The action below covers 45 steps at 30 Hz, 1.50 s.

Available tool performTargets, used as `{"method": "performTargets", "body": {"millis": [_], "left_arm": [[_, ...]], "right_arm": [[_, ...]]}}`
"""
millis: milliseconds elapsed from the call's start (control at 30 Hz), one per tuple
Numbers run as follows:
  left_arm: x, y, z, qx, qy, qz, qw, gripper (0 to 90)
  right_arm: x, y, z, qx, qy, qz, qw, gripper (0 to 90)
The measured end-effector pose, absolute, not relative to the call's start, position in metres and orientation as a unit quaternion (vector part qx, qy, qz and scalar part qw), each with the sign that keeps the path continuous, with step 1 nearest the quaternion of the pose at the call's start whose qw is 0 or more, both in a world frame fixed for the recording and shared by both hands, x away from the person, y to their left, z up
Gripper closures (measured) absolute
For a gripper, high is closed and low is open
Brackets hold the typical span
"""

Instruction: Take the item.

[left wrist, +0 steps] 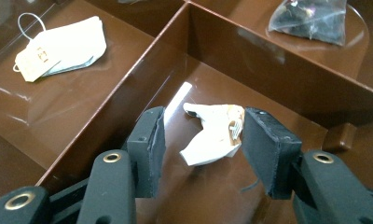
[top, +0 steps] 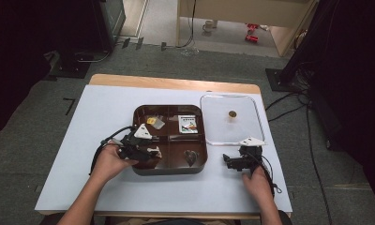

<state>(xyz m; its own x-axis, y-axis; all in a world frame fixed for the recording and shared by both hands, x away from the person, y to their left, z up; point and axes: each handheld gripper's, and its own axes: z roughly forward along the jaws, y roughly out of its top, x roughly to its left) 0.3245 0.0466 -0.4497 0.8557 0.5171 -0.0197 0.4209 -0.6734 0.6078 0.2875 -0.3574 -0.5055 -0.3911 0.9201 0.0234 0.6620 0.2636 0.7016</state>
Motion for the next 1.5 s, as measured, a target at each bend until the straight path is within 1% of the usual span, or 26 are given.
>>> {"method": "performTargets", "body": {"millis": [133,167,433,633,867,967,1167,1500], "left_arm": [[0.325,0.045,-0.451,0.917,0.261,0.078,0.291,50.8],[0.324,0.044,-0.451,0.922,0.254,0.083,0.282,54.4],[0.321,0.039,-0.451,0.933,0.230,0.109,0.255,62.7],[0.323,0.041,-0.453,0.935,0.233,0.108,0.244,70.3],[0.326,0.042,-0.452,0.935,0.238,0.106,0.240,75.7],[0.326,0.039,-0.450,0.934,0.237,0.107,0.244,80.7],[0.327,0.031,-0.451,0.937,0.230,0.109,0.237,83.2],[0.328,0.035,-0.449,0.935,0.228,0.109,0.247,84.5]], "right_arm": [[0.287,-0.357,-0.505,0.514,0.769,0.322,0.200,0.0],[0.287,-0.357,-0.506,0.514,0.769,0.322,0.200,0.0],[0.287,-0.357,-0.505,0.514,0.769,0.322,0.200,0.0],[0.287,-0.357,-0.506,0.514,0.769,0.322,0.200,0.0],[0.287,-0.357,-0.505,0.514,0.769,0.322,0.201,0.0],[0.287,-0.357,-0.505,0.514,0.769,0.322,0.200,0.0],[0.287,-0.357,-0.505,0.514,0.769,0.322,0.200,0.0],[0.287,-0.357,-0.505,0.514,0.769,0.322,0.200,0.0]]}}
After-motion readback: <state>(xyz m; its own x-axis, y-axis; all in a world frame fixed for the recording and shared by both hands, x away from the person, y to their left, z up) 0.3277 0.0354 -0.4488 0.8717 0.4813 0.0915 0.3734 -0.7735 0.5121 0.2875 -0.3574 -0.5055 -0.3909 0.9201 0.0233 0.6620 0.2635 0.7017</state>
